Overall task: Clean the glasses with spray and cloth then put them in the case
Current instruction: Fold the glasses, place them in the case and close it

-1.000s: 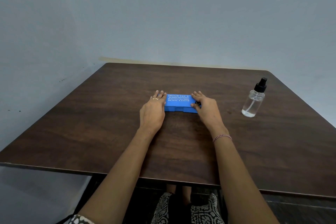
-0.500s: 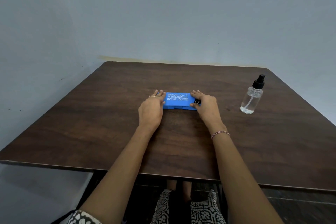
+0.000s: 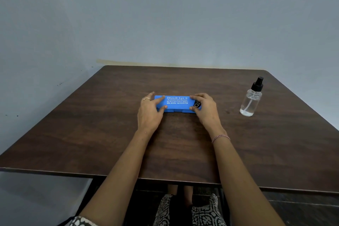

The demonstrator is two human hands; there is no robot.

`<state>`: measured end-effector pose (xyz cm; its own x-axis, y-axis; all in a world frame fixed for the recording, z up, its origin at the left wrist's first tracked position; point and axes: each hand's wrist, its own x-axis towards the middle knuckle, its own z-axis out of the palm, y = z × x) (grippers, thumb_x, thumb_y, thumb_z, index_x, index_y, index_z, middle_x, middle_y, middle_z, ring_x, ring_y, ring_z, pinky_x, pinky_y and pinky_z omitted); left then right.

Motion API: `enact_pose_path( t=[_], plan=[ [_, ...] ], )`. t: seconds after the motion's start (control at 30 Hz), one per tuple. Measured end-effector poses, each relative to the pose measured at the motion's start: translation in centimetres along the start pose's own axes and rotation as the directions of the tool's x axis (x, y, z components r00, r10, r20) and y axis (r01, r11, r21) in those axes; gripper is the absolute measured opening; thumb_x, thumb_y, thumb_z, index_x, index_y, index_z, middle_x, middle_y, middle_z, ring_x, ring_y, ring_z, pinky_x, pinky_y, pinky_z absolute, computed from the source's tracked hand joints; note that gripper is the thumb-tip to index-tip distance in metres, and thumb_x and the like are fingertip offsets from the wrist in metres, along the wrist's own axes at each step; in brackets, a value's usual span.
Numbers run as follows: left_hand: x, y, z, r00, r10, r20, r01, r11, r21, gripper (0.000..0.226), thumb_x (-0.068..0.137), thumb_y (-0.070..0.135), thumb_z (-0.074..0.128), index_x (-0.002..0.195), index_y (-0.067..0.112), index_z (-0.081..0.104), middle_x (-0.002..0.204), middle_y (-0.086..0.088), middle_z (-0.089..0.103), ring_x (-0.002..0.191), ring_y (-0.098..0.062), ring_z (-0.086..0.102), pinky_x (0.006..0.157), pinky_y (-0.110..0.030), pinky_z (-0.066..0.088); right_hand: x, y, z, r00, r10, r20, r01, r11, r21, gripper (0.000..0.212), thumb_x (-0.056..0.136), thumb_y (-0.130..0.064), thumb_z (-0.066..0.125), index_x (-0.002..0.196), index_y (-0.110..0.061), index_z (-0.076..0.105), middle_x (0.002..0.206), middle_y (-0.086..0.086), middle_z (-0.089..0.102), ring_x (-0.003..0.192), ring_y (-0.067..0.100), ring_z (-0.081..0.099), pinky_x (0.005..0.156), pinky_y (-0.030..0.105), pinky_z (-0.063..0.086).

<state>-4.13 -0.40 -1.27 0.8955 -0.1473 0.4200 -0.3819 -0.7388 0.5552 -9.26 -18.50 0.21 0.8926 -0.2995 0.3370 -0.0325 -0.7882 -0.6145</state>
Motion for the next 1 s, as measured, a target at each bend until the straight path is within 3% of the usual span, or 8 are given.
enact_pose_path(
  t=[0.1, 0.23, 0.33, 0.4, 0.73, 0.83, 0.9, 1.0],
  plan=[
    [0.1, -0.1, 0.1, 1.0, -0.031, 0.001, 0.031, 0.999, -0.028, 0.041, 0.087, 0.032, 0.064, 0.127, 0.03, 0.057, 0.141, -0.009, 0.047, 0.128, -0.022, 0.044, 0.101, -0.034, 0.039, -0.3, 0.0, -0.2, 0.995, 0.095, -0.043, -0.093, 0.994, 0.053, 0.051, 0.082, -0.015, 0.07, 0.131, -0.014, 0.053, 0.131, 0.007, 0.042, 0.124, 0.02, 0.04, 0.106, 0.031, 0.036],
    [0.1, 0.0, 0.0, 0.999, -0.031, -0.029, 0.027, 0.992, -0.124, 0.042, 0.083, 0.028, 0.069, 0.124, 0.023, 0.061, 0.12, -0.011, 0.064, 0.109, -0.024, 0.058, 0.096, -0.034, 0.045, -0.3, 0.2, -0.3, 0.986, 0.166, -0.024, -0.161, 0.979, 0.127, 0.059, 0.079, -0.017, 0.074, 0.133, -0.012, 0.05, 0.127, 0.008, 0.056, 0.115, 0.018, 0.054, 0.099, 0.032, 0.046],
    [0.1, 0.3, -0.2, 0.996, -0.085, -0.024, 0.077, 0.967, -0.242, 0.045, 0.081, 0.019, 0.072, 0.125, 0.02, 0.06, 0.118, -0.007, 0.065, 0.097, -0.014, 0.063, 0.091, -0.026, 0.049, -0.2, 0.2, -0.6, 0.976, 0.213, -0.033, -0.205, 0.964, 0.171, 0.061, 0.079, -0.015, 0.074, 0.134, -0.011, 0.049, 0.127, 0.009, 0.059, 0.113, 0.019, 0.057, 0.098, 0.033, 0.047],
    [0.1, 0.6, -0.2, 0.995, -0.105, -0.004, 0.098, 0.947, -0.306, 0.046, 0.082, 0.013, 0.071, 0.126, 0.018, 0.059, 0.123, -0.006, 0.063, 0.1, -0.01, 0.062, 0.088, -0.019, 0.047, -0.2, 0.3, -1.0, 0.968, 0.246, -0.054, -0.232, 0.953, 0.193, 0.062, 0.081, -0.014, 0.072, 0.137, -0.012, 0.046, 0.13, 0.01, 0.056, 0.116, 0.019, 0.055, 0.1, 0.031, 0.045],
    [0.7, 0.8, 0.1, 0.985, -0.165, 0.054, 0.174, 0.933, -0.314, 0.04, 0.085, 0.013, 0.067, 0.124, 0.016, 0.06, 0.128, -0.005, 0.06, 0.117, -0.015, 0.056, 0.102, -0.031, 0.044, 0.2, 0.5, -0.9, 0.941, 0.332, -0.068, -0.316, 0.932, 0.178, 0.057, 0.087, -0.015, 0.065, 0.139, -0.014, 0.043, 0.136, 0.009, 0.051, 0.124, 0.02, 0.049, 0.102, 0.032, 0.04],
    [0.3, 1.0, -0.1, 0.986, -0.167, 0.006, 0.159, 0.925, -0.344, 0.042, 0.085, 0.012, 0.067, 0.125, 0.017, 0.059, 0.124, -0.002, 0.062, 0.111, -0.01, 0.057, 0.096, -0.017, 0.042, 0.1, 0.5, -1.0, 0.942, 0.319, -0.104, -0.299, 0.939, 0.167, 0.058, 0.085, -0.017, 0.067, 0.138, -0.012, 0.043, 0.134, 0.009, 0.052, 0.124, 0.021, 0.048, 0.104, 0.036, 0.042],
    [-0.1, 1.7, -0.3, 0.985, -0.146, -0.089, 0.099, 0.911, -0.4, 0.04, 0.085, 0.01, 0.066, 0.124, 0.015, 0.06, 0.12, -0.002, 0.064, 0.108, -0.01, 0.059, 0.092, -0.013, 0.042, -0.2, 0.4, -1.8, 0.931, 0.319, -0.178, -0.292, 0.943, 0.161, 0.049, 0.087, -0.024, 0.065, 0.132, -0.011, 0.049, 0.129, 0.009, 0.053, 0.116, 0.02, 0.051, 0.098, 0.035, 0.045],
    [-0.9, 4.1, -0.2, 0.973, -0.07, -0.219, -0.02, 0.922, -0.386, 0.033, 0.086, 0.011, 0.063, 0.119, 0.013, 0.063, 0.119, -0.004, 0.064, 0.11, -0.016, 0.059, 0.098, -0.025, 0.044, -1.4, 0.3, -4.4, 0.9, 0.264, -0.348, -0.192, 0.954, 0.228, 0.027, 0.092, -0.031, 0.057, 0.102, -0.007, 0.063, 0.105, 0.007, 0.058, 0.085, 0.014, 0.052, 0.073, 0.022, 0.038]
  ],
)
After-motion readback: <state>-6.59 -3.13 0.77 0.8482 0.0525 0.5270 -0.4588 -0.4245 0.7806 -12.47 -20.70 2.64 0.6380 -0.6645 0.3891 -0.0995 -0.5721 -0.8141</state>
